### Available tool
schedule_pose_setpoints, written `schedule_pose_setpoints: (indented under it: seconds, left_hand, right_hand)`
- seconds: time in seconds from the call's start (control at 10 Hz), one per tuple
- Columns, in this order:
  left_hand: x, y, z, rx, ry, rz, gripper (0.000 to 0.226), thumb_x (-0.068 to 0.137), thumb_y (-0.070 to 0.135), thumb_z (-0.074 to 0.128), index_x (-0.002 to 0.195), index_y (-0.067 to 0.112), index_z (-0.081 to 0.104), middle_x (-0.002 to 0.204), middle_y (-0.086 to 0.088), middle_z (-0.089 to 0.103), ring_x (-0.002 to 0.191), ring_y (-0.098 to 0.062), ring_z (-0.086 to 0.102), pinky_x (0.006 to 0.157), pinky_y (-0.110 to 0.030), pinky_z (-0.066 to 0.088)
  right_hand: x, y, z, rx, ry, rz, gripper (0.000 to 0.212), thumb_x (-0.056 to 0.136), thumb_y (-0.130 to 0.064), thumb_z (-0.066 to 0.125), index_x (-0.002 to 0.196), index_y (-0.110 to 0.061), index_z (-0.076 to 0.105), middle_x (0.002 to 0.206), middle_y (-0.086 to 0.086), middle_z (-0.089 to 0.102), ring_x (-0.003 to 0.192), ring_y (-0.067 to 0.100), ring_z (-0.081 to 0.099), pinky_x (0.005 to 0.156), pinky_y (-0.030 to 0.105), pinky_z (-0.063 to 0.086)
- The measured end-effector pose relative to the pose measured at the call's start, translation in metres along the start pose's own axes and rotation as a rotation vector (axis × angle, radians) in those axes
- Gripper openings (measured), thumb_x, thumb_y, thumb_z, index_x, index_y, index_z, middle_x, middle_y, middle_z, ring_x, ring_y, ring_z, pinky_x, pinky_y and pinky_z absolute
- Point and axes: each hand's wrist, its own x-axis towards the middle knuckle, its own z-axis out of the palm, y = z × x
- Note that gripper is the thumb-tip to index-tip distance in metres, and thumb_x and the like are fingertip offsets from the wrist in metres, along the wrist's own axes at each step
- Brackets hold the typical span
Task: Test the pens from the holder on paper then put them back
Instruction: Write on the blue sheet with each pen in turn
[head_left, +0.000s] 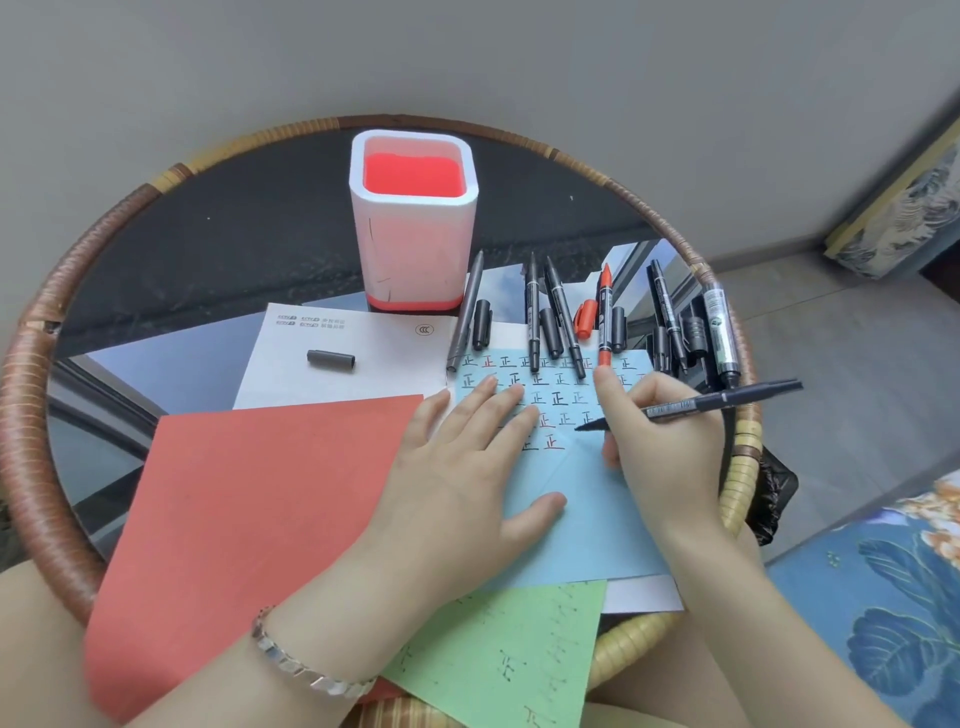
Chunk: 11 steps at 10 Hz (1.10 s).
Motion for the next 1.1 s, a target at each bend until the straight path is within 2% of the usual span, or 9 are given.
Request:
schedule_pose_setpoints:
  seconds: [0.1, 0.2, 0.4, 0.6, 0.7, 0.8, 0.9, 1.0, 1.1]
  left_hand:
    - [0.0002, 0.0000, 0.0000, 0.002, 0.001, -0.003, 0.066, 0.075, 0.061, 0.039, 0.122, 0.019, 0.059, 0.132, 0.001, 0.055, 0.128, -0.017, 0.045, 0.102, -0.040, 0.018]
    - [0.0004, 0.0002, 0.0005, 0.000, 0.000, -0.003, 0.066, 0.075, 0.061, 0.039, 0.122, 0.018, 0.059, 0.133, 0.000, 0.055, 0.128, -0.017, 0.044, 0.102, -0.040, 0.018]
    - [0.0007, 0.0010, -0.0004, 0.005, -0.007, -0.004, 0.066, 0.075, 0.060, 0.038, 0.122, 0.018, 0.058, 0.133, 0.000, 0.054, 0.128, -0.018, 0.044, 0.102, -0.040, 0.018]
    - [0.0008, 0.0012, -0.0010, -0.003, -0.005, -0.005, 0.066, 0.075, 0.060, 0.038, 0.122, 0.018, 0.058, 0.133, 0.000, 0.055, 0.128, -0.018, 0.044, 0.102, -0.040, 0.017]
    - [0.0008, 0.0010, -0.0007, -0.005, -0.007, -0.007, 0.067, 0.075, 0.060, 0.038, 0.123, 0.018, 0.058, 0.133, 0.000, 0.054, 0.129, -0.018, 0.044, 0.103, -0.040, 0.017]
    - [0.0009, 0.0010, -0.0004, -0.007, -0.003, -0.007, 0.066, 0.075, 0.060, 0.038, 0.122, 0.018, 0.058, 0.133, 0.000, 0.055, 0.128, -0.018, 0.045, 0.102, -0.040, 0.018]
    - [0.0010, 0.0009, -0.0001, -0.005, -0.001, -0.003, 0.066, 0.075, 0.060, 0.039, 0.122, 0.018, 0.058, 0.133, -0.001, 0.055, 0.128, -0.019, 0.045, 0.102, -0.041, 0.018]
    - [0.0012, 0.0010, -0.0001, -0.006, -0.003, -0.007, 0.066, 0.075, 0.060, 0.038, 0.123, 0.018, 0.057, 0.133, 0.000, 0.054, 0.128, -0.018, 0.044, 0.103, -0.040, 0.017]
    - [0.0012, 0.0008, 0.0000, -0.005, -0.002, -0.006, 0.066, 0.075, 0.060, 0.039, 0.122, 0.018, 0.058, 0.133, -0.001, 0.055, 0.128, -0.018, 0.045, 0.103, -0.040, 0.017]
  right_hand:
    - [-0.0008, 0.0036, 0.0026, -0.036, 0.037, -0.024, 0.041, 0.080, -0.011, 0.062, 0.047, 0.001, 0.041, 0.036, 0.010, 0.045, 0.032, 0.010, 0.038, 0.051, 0.024, 0.036]
    - [-0.0010, 0.0039, 0.0031, -0.054, 0.062, -0.045, 0.037, 0.077, -0.006, 0.059, 0.047, 0.005, 0.040, 0.037, 0.014, 0.044, 0.038, 0.018, 0.037, 0.051, 0.027, 0.035]
    - [-0.0011, 0.0086, 0.0043, -0.094, 0.058, -0.079, 0.037, 0.076, -0.007, 0.060, 0.045, 0.000, 0.041, 0.033, 0.004, 0.044, 0.038, 0.017, 0.037, 0.053, 0.027, 0.037]
    - [-0.0019, 0.0077, 0.0045, -0.130, 0.053, -0.108, 0.035, 0.077, -0.007, 0.061, 0.047, 0.004, 0.045, 0.036, 0.008, 0.048, 0.041, 0.016, 0.039, 0.055, 0.026, 0.039]
    - [-0.0012, 0.0079, 0.0049, -0.144, 0.050, -0.109, 0.035, 0.077, -0.007, 0.061, 0.047, 0.003, 0.046, 0.033, 0.003, 0.047, 0.038, 0.011, 0.038, 0.053, 0.025, 0.039]
    - [-0.0013, 0.0069, 0.0052, -0.147, 0.039, -0.105, 0.035, 0.077, -0.007, 0.061, 0.047, 0.004, 0.046, 0.035, 0.006, 0.048, 0.036, 0.009, 0.038, 0.052, 0.021, 0.038]
    - [-0.0017, 0.0067, 0.0050, -0.146, 0.049, -0.099, 0.034, 0.075, -0.007, 0.060, 0.048, 0.005, 0.044, 0.040, 0.019, 0.049, 0.040, 0.015, 0.038, 0.053, 0.026, 0.037]
    - [-0.0007, 0.0082, 0.0033, -0.137, 0.086, -0.075, 0.032, 0.071, -0.014, 0.057, 0.047, 0.002, 0.042, 0.041, 0.022, 0.050, 0.043, 0.021, 0.038, 0.054, 0.029, 0.037]
    - [-0.0004, 0.0061, 0.0033, -0.134, 0.071, -0.073, 0.033, 0.075, -0.008, 0.059, 0.048, 0.005, 0.044, 0.041, 0.021, 0.050, 0.042, 0.018, 0.038, 0.054, 0.026, 0.037]
